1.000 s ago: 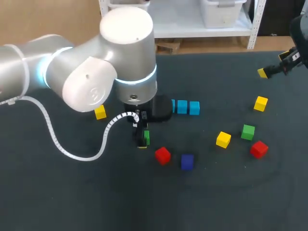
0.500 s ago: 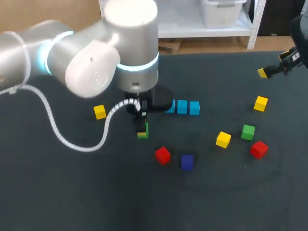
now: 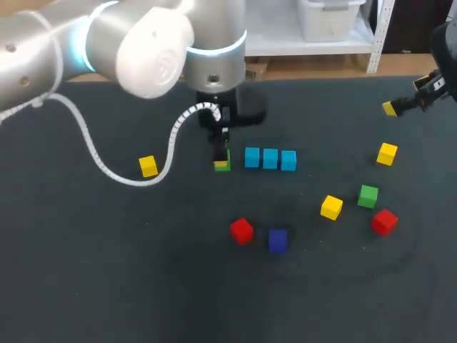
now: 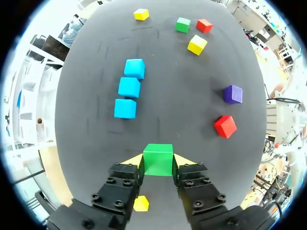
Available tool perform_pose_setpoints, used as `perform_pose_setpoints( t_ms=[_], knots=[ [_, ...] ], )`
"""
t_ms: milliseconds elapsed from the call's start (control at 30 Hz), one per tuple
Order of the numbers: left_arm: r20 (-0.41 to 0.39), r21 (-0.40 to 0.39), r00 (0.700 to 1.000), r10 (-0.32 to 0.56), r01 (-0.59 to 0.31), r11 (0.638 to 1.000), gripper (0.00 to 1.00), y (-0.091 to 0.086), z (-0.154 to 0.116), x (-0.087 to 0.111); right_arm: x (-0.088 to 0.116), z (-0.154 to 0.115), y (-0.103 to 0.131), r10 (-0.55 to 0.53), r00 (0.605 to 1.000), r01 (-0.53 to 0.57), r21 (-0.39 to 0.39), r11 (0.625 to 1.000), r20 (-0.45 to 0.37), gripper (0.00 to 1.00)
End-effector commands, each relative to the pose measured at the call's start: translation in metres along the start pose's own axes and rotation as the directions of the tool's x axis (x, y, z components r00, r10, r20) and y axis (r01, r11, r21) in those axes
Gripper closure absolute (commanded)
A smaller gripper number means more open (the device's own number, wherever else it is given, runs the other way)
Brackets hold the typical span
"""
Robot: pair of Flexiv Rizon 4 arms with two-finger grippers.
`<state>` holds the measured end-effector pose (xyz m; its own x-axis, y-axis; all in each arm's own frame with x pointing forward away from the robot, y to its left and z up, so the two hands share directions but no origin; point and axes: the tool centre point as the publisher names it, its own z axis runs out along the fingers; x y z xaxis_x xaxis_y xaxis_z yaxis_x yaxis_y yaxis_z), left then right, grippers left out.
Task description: Place the blue cubes, place green cubes on the blue cubes, place the yellow cubes on the green cubes, then place the red cubes on the yellow cubes, and place purple cube on the red cubes.
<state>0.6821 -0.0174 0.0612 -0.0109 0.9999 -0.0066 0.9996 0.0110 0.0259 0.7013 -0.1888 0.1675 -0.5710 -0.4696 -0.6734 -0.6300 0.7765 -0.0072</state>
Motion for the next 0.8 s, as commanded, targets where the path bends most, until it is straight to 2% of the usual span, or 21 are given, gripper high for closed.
perform_pose_setpoints(
  t_ms=[33, 333, 533, 800],
  knots=[
    [-0.038, 0.035, 0.999, 0.018, -0.017, 0.999, 1.00, 0.014, -0.002, -0.015, 0.000, -0.001, 0.001, 0.001, 1.000, -0.001, 0.003, 1.000, 0.000, 0.00],
    [-0.028, 0.036, 1.000, 0.005, -0.004, 0.999, 1.00, 0.027, -0.009, -0.033, 0.000, -0.001, 0.001, 0.001, 1.000, -0.001, 0.003, 1.000, 0.000, 0.00],
    [-0.028, 0.056, 1.000, -0.006, 0.007, 0.998, 1.00, 0.031, -0.001, -0.050, 0.000, -0.001, 0.001, 0.001, 1.000, -0.001, 0.003, 1.000, 0.000, 0.00],
    [-0.026, 0.056, 1.000, 0.013, -0.011, 0.998, 1.00, 0.037, 0.006, -0.062, 0.000, -0.001, 0.001, 0.001, 1.000, -0.001, 0.003, 1.000, 0.000, 0.00]
  ],
)
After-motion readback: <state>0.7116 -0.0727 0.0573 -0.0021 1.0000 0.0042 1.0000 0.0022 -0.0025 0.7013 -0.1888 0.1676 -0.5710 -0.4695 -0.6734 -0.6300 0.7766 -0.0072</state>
